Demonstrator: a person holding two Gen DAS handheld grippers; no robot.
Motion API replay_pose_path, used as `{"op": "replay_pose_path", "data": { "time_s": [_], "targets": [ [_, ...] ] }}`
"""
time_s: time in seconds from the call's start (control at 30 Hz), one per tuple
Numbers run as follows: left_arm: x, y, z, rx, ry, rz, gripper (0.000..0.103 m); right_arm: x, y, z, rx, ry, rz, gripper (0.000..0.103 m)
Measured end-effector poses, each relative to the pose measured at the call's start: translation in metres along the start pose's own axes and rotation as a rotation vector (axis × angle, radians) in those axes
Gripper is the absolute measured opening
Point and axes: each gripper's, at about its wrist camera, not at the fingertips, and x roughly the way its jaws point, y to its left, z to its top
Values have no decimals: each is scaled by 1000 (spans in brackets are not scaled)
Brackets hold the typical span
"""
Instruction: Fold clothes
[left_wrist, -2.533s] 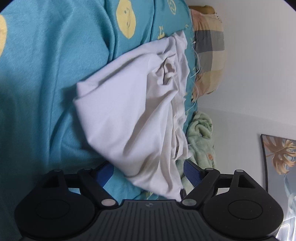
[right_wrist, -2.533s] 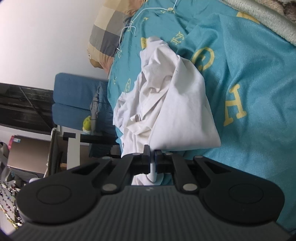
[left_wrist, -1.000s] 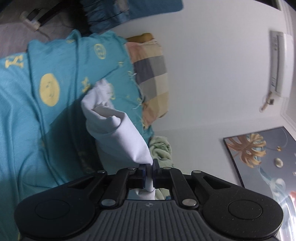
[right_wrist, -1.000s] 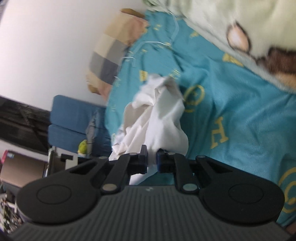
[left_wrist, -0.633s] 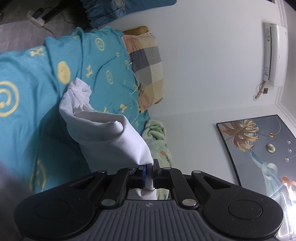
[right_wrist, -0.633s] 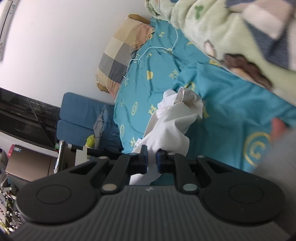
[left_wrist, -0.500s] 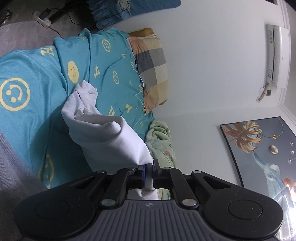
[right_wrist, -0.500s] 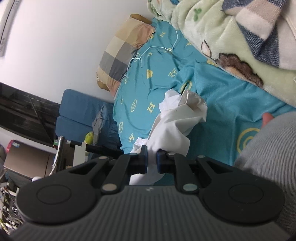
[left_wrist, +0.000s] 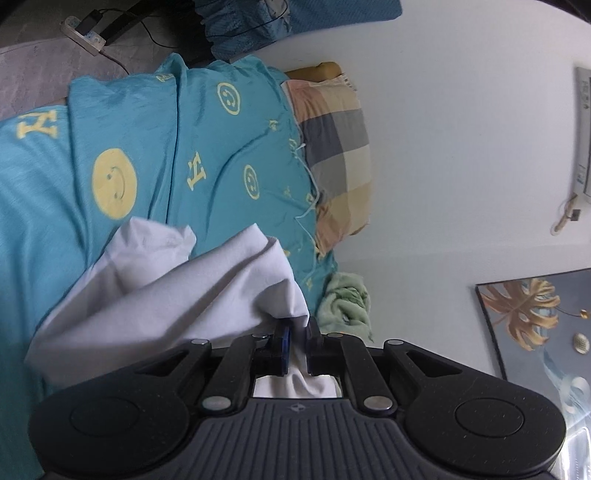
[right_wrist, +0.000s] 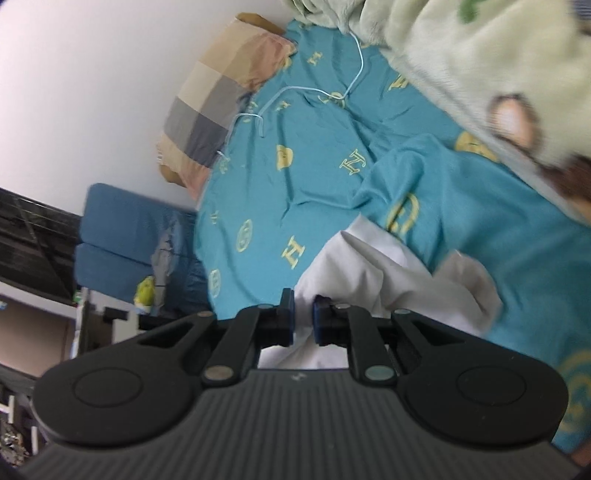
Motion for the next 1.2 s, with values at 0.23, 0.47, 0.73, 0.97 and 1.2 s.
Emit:
{"op": "replay_pose_path", "data": {
  "time_s": [0.23,0.47,0.73,0.97,1.2],
  "targets": [
    [85,24,47,70,33,101,8,87,-12,32,-3,59,-86,13],
    [124,61,63,37,61,159,8,122,-33,39,43,103,-117,14],
    [115,35,59,209,45,122,43,108,-20,35,-46,76,-98,23],
    [106,-16,21,619,35,232,60,82,16,16,-372,-85,-86,67],
    [135,-21,-12,861,81,416,60,112,34,-14,-717,-92,-136,66]
  ]
}}
